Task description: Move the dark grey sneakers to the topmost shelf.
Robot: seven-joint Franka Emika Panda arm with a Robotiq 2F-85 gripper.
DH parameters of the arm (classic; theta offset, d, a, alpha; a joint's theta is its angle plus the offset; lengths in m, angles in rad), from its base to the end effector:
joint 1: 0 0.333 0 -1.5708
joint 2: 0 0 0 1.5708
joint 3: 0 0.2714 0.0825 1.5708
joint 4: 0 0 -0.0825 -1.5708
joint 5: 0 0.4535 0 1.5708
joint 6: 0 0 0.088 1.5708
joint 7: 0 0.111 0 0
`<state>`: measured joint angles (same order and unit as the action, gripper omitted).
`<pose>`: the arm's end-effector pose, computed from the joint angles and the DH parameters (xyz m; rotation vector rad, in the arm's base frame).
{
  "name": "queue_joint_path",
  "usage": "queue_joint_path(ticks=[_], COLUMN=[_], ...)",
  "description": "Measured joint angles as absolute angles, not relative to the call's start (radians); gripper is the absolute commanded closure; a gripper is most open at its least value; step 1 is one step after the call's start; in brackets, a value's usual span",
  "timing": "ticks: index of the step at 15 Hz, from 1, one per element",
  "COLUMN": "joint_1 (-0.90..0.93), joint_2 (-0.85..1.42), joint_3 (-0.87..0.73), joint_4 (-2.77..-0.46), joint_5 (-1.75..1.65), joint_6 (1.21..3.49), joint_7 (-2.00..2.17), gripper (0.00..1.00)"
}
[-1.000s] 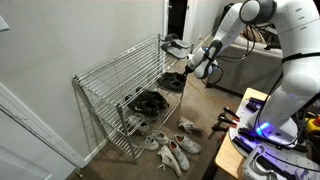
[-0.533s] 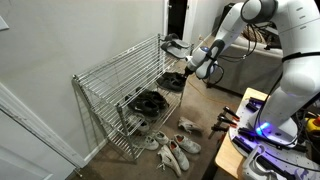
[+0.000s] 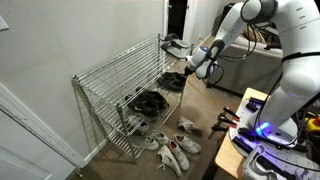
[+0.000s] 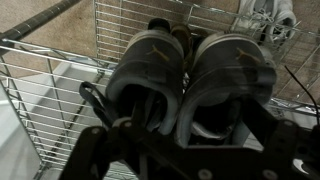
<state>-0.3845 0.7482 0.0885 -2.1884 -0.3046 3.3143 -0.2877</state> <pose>0.5263 -0.1183 -0.0195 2.9950 0.4020 0.5858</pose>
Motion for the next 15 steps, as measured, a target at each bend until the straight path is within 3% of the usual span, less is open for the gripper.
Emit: queue_joint_path(ticks=[10,11,12,14,15], joint_1=[-0.314,-0.313,-0.313,-0.312,-0.311], joint_2=[0.872,0.885,0.897,0.915,0.922], joint_3=[0.032,0.027,0.023,0.021,0.021], joint_4=[-2.06,-2.052,-2.046,-2.039,-2.037], joint_5=[-0.3,-0.3,-0.3,-0.3,-0.3], joint_6=[3.314,3.314,3.314,3.314,3.314], joint_7=[-0.286,-0.286,-0.286,-0.286,-0.286], gripper=[0.0,0.03,0.26,0.31,0.39])
